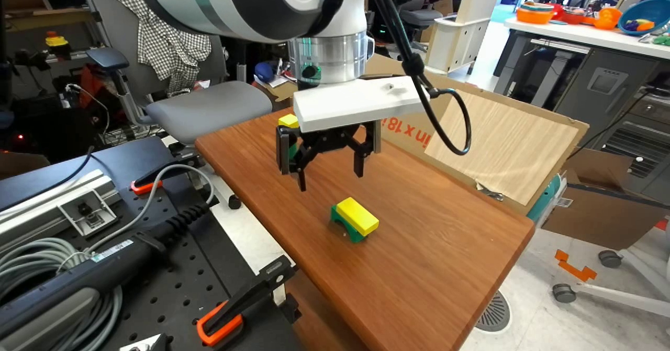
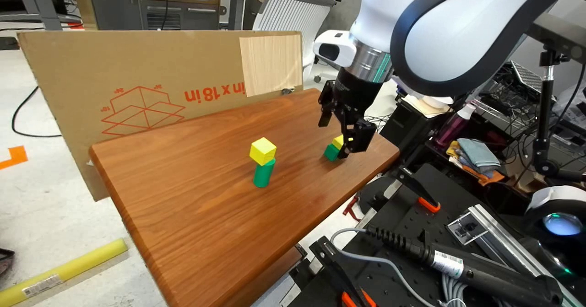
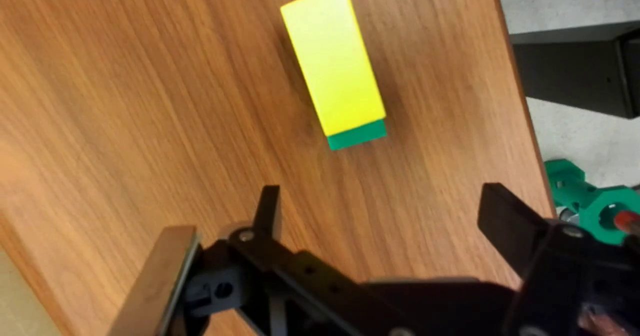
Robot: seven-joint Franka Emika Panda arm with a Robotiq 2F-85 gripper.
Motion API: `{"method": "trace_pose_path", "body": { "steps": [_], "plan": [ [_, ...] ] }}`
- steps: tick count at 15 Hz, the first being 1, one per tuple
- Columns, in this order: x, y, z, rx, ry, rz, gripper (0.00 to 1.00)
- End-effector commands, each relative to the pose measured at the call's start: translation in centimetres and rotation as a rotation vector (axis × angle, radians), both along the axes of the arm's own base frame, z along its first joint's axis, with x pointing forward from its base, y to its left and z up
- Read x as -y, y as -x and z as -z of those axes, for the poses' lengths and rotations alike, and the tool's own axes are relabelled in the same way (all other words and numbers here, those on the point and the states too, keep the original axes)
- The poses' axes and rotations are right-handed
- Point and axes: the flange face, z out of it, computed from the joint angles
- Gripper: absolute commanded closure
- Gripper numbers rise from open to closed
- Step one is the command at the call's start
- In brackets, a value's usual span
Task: Move the rectangular block backward, place the yellow rectangular block above it, then place the yellow cube at the top of the stack
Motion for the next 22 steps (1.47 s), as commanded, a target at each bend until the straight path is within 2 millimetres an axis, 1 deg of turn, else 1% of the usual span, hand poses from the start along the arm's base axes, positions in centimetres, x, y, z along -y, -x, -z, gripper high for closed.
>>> {"method": "trace_pose_path", "body": {
  "steps": [1, 3, 5, 11, 13, 16, 22],
  "plan": [
    [-1.9, 0.7, -1.4, -0.008, -0.005, 0.19, 0.0],
    [-2.9, 0.9, -2.0, -0.011, -0.021, 0.302, 0.0],
    [-3.7, 1.2, -3.0, -0.024, -0.023, 0.41, 0.0],
    [-5.4, 1.8, -7.4, -0.014, -0.044, 0.722, 0.0],
    [-6.2, 1.8, -8.2, -0.016, -0.039, 0.791, 0.0],
    [-8.1, 1.6, -8.2, -0.009, -0.025, 0.875, 0.0],
    [-13.1, 1.2, -6.9, -0.003, -0.017, 0.98, 0.0]
  ]
}}
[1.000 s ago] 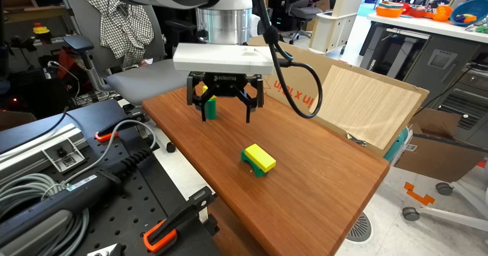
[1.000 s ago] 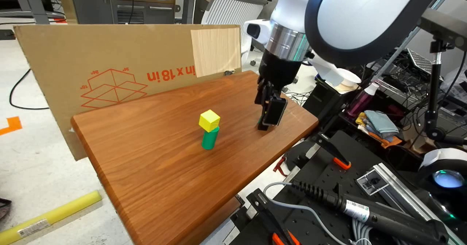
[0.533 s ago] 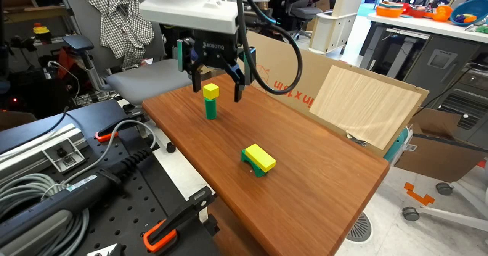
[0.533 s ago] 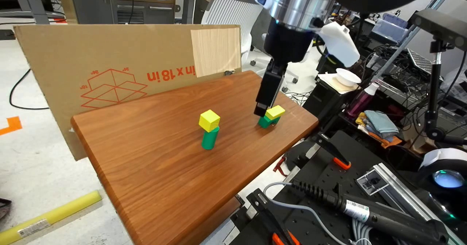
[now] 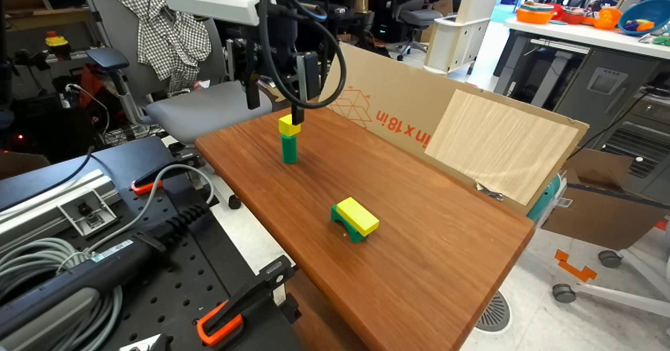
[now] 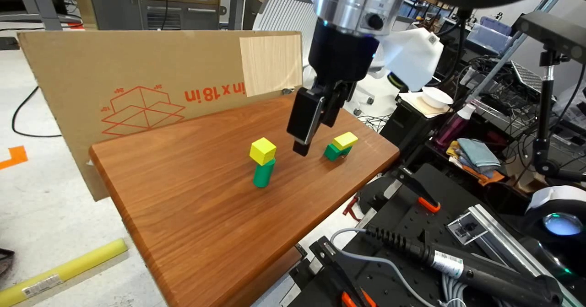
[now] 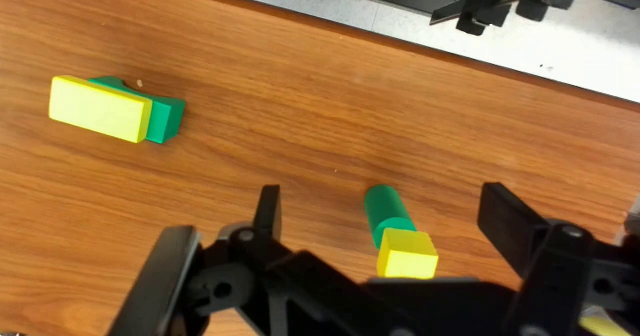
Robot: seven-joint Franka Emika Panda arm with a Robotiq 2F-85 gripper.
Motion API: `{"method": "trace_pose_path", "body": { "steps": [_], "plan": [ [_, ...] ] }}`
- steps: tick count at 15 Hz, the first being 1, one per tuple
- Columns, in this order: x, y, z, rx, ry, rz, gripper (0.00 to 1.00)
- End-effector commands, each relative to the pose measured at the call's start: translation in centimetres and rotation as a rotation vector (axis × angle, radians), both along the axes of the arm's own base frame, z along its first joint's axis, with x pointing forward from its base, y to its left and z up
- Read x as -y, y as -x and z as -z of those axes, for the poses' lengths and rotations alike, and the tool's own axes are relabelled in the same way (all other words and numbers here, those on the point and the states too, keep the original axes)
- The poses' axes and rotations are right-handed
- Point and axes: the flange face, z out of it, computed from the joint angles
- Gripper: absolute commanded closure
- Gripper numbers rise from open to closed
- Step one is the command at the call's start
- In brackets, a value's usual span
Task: Move the rectangular block backward, place the yellow rectangular block above it, then place the yellow cube at the top of the stack
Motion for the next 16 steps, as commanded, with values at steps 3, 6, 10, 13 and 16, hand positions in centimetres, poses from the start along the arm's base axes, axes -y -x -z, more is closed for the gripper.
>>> {"method": "trace_pose_path", "body": {
  "steps": [3, 6, 10, 13, 16],
  "plan": [
    [-4.2, -1.1, 1.4, -0.016, 0.001, 0.125, 0.0],
    [-4.8, -2.4, 2.3, -0.029, 0.012, 0.232, 0.0],
    [-4.8, -4.5, 3.3, -0.029, 0.021, 0.319, 0.0],
    [-4.6, -5.6, 4.5, -0.042, 0.035, 0.348, 0.0],
    [-4.6, -6.2, 5.8, -0.06, 0.051, 0.361, 0.0]
  ]
}}
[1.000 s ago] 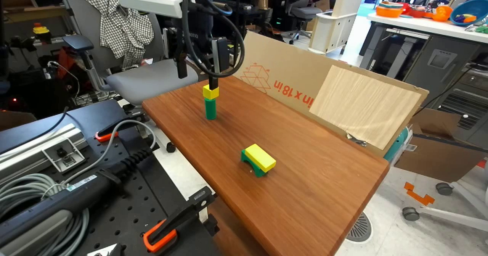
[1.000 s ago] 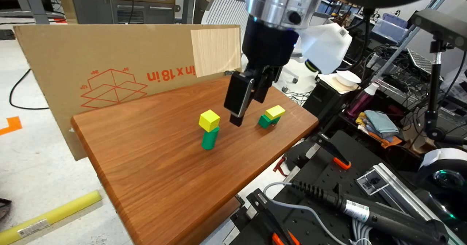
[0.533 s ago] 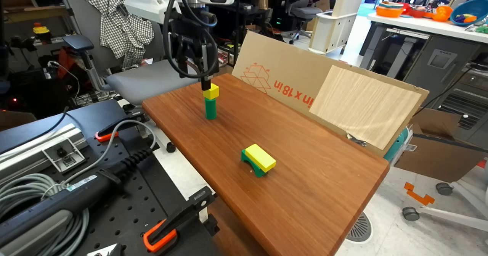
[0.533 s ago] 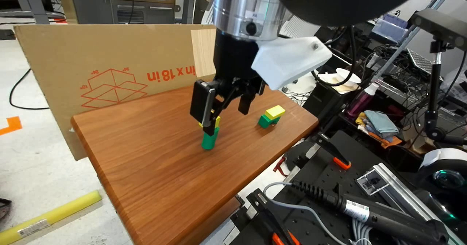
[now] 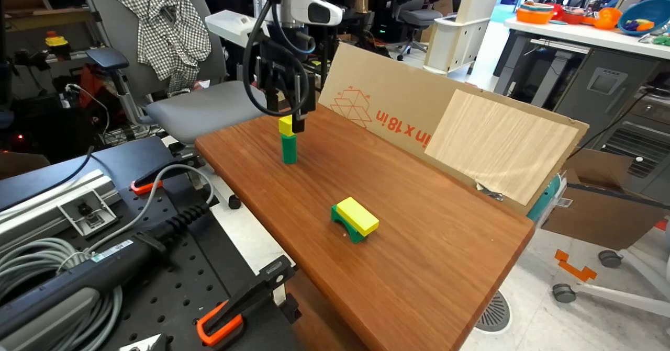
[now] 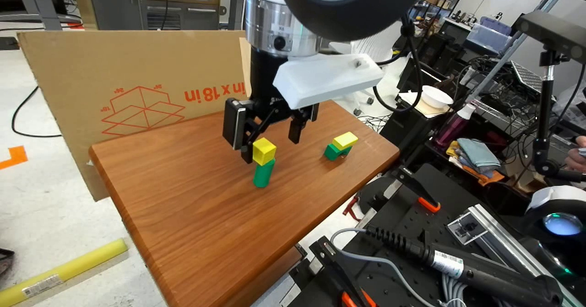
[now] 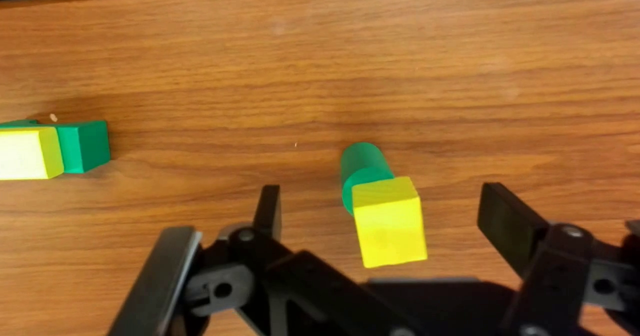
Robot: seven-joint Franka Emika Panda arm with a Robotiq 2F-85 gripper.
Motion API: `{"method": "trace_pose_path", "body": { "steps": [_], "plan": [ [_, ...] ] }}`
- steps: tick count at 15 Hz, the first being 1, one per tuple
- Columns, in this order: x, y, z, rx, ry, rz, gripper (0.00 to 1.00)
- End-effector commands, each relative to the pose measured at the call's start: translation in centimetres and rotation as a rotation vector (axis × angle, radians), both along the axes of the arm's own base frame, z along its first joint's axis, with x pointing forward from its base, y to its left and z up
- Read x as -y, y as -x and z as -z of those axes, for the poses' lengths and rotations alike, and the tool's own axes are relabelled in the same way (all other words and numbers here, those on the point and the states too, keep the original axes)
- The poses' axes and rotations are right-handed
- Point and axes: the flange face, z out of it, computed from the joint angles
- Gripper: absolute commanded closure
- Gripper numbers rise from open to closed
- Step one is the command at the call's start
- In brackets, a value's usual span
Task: Move the rectangular block backward, place the yellow rectangular block above it, then place the yellow cube at the top of the stack
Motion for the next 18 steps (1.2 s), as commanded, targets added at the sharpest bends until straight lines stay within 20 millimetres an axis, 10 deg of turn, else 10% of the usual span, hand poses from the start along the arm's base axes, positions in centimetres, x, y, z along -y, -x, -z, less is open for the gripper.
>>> {"method": "trace_pose_path", "body": {
  "steps": [1, 10, 18],
  "plan": [
    [-0.6, -1.3, 1.5, -0.039, 0.018, 0.035, 0.13],
    [-0.5, -2.3, 2.4, -0.053, 0.048, 0.031, 0.88],
    [0.2, -2.9, 1.5, -0.034, 0.052, 0.038, 0.91]
  ]
}}
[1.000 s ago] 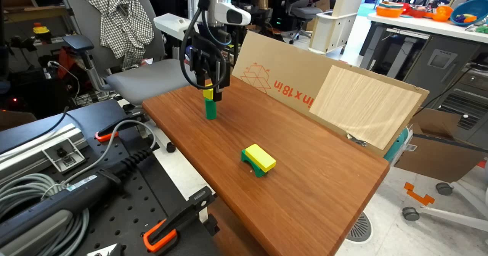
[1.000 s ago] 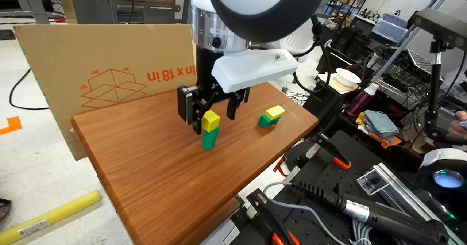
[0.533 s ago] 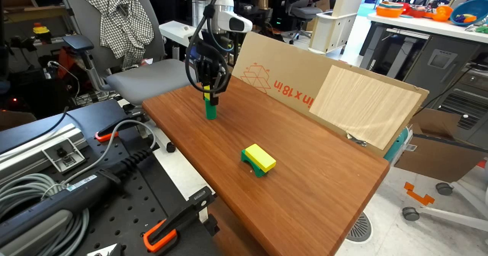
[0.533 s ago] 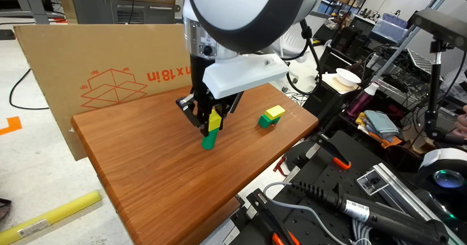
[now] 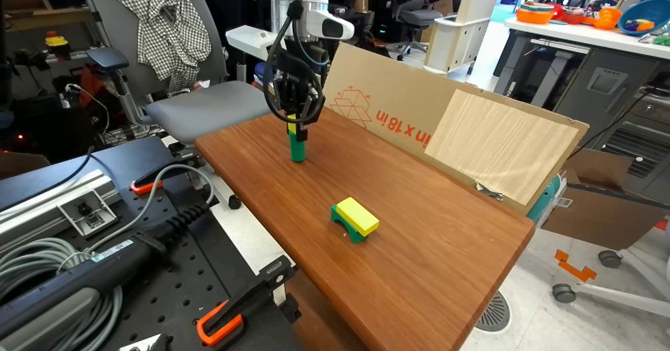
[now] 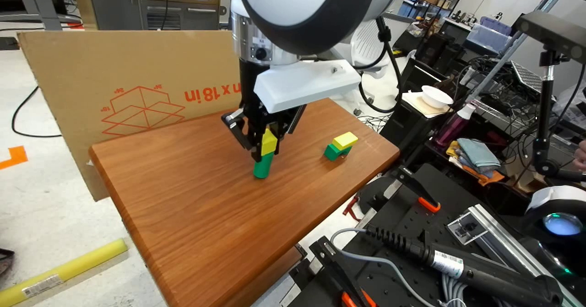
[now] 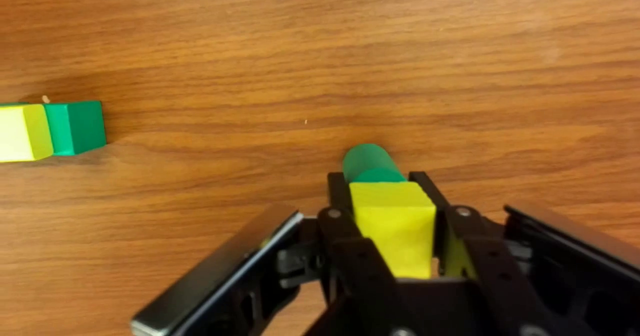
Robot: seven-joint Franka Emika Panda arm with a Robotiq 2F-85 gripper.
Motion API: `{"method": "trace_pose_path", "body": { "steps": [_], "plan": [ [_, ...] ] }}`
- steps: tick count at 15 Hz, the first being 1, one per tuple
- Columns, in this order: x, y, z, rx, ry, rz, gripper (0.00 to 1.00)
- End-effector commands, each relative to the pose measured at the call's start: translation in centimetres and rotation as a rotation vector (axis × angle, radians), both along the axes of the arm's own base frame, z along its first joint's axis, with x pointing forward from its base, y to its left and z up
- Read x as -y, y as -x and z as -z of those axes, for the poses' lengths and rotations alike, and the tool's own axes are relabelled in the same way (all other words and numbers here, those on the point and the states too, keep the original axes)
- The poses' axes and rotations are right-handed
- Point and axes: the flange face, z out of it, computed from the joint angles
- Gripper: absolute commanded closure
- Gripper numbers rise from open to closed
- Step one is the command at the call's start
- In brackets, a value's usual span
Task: Move the rectangular block backward, place the yellow rectangular block above it, then place the yellow cube at the top of the stack
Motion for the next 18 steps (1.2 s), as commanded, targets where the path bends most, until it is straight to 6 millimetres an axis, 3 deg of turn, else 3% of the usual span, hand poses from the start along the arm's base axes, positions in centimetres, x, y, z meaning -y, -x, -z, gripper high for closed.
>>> {"method": "trace_pose_path", "body": {
  "steps": [1, 10, 11, 17, 18],
  "plan": [
    [0.0, -0.3, -0.7, -0.014, 0.018, 0.008, 0.91],
    [0.2, 0.0, 0.3, -0.059, 0.021, 0.004, 0.91],
    [0.2, 0.0, 0.3, -0.059, 0.025, 0.003, 0.44],
    [0.3, 0.0, 0.3, -0.047, 0.03, 0.0, 0.03],
    [0.3, 0.0, 0.2, -0.045, 0.03, 0.0, 0.0]
  ]
}}
